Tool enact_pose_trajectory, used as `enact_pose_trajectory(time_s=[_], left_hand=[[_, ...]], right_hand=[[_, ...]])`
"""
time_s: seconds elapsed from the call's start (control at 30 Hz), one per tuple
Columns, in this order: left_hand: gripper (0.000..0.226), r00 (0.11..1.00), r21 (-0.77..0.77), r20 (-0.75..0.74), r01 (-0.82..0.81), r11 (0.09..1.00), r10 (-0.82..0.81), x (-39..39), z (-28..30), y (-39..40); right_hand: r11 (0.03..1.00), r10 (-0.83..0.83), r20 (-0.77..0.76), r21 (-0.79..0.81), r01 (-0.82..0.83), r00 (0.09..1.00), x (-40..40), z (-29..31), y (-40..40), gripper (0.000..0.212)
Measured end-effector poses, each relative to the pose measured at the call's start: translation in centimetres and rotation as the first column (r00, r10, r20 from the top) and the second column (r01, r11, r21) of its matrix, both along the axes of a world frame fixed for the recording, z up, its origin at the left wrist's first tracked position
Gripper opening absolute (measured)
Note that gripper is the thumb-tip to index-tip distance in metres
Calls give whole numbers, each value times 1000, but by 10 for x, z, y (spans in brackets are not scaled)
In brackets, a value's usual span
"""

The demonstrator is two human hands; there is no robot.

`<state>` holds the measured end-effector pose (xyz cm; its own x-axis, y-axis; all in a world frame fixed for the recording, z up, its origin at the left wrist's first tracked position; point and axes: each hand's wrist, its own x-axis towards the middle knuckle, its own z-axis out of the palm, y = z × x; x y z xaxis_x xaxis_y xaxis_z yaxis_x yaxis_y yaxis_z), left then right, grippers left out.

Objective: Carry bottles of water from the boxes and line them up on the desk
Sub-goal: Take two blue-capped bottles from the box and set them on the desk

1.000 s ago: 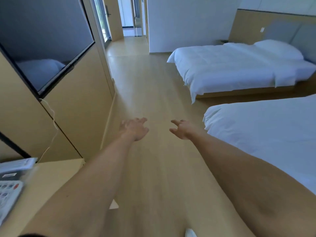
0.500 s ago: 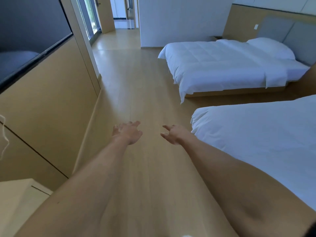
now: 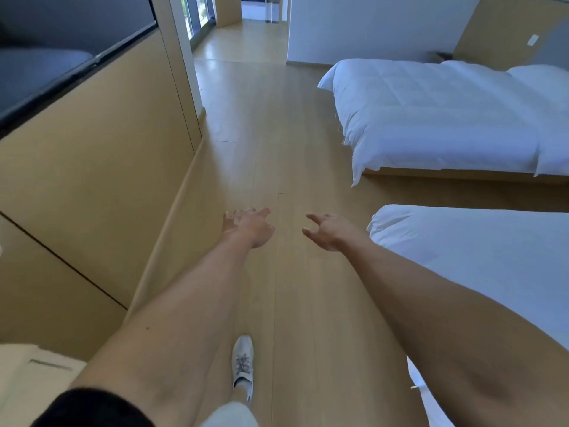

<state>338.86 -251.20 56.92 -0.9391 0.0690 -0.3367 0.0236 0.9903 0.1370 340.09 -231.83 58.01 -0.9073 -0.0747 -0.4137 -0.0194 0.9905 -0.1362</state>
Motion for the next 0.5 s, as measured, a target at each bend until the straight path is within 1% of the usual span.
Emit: enact_pose_trajectory(time_s=[0.2, 0.37, 0.5], left_hand=[[55, 999, 41, 36, 33, 999, -34, -109, -14, -17], [54, 998, 42, 28, 57, 997, -58, -204, -5, -40], [54, 997, 43, 27, 68, 997, -69, -264, -3, -47]], right_hand=[[999, -38, 31, 16, 38, 999, -104, -6, -26, 61], [992, -115, 32, -50, 116, 993, -186, -3, -44, 61], [989, -138, 27, -53, 139, 990, -242, -3, -47, 62]])
